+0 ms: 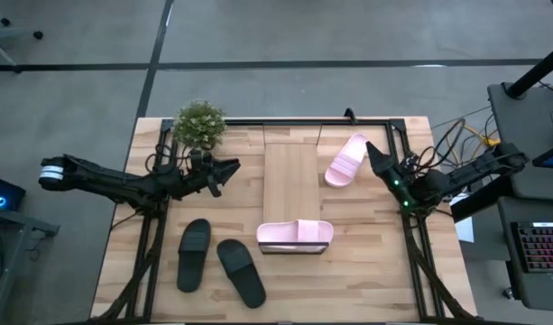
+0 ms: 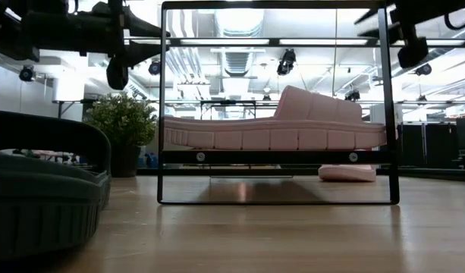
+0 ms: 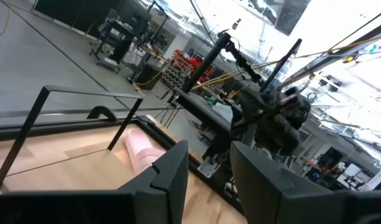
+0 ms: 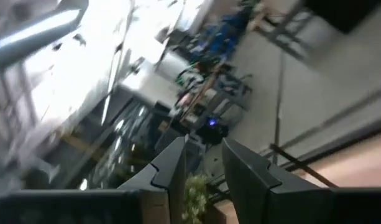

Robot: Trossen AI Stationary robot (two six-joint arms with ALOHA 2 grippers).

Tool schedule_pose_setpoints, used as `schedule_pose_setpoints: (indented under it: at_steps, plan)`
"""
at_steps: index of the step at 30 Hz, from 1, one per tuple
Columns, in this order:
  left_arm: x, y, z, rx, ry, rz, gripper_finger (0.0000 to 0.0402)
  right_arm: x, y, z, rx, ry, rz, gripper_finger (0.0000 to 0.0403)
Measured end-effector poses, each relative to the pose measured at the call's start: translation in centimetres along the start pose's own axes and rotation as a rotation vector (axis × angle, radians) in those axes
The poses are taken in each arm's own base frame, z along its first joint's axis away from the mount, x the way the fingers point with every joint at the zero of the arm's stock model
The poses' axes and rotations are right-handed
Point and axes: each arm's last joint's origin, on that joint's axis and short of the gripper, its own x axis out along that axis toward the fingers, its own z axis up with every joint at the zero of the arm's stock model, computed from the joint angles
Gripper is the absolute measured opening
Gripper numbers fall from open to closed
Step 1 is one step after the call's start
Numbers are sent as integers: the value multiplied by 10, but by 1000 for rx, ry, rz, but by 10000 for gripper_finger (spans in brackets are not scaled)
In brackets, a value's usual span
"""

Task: Pick and place slides into the shelf
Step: Put the pink slide on the shelf

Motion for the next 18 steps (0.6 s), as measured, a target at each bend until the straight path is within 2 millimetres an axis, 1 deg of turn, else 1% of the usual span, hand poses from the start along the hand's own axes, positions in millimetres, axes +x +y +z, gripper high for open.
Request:
schedule_pose_setpoints:
  at_steps: [2,5,9,11,13,14,16,18]
  plan:
    - [0,0,-1,1,2,1,107,1,5,2,-119,8,36,99]
    - [2,1,-2,2,3,2,107,2,13,6,-345,0,60,100]
    - [1,0,-1,-3,-7,-3,107,6,30,11,-676,-15,61,100]
    - [0,0,1,-5,-11,-6,107,8,40,13,-806,-11,64,100]
    - [0,-1,2,-8,-18,-11,107,10,50,16,-846,0,109,99]
    - [-1,-1,2,-9,-20,-12,107,10,55,17,-822,12,156,98]
    - [-1,-1,3,-10,-24,-14,107,10,66,21,-715,68,298,95]
    - [-1,-1,3,-10,-24,-13,107,10,76,21,-606,208,500,92]
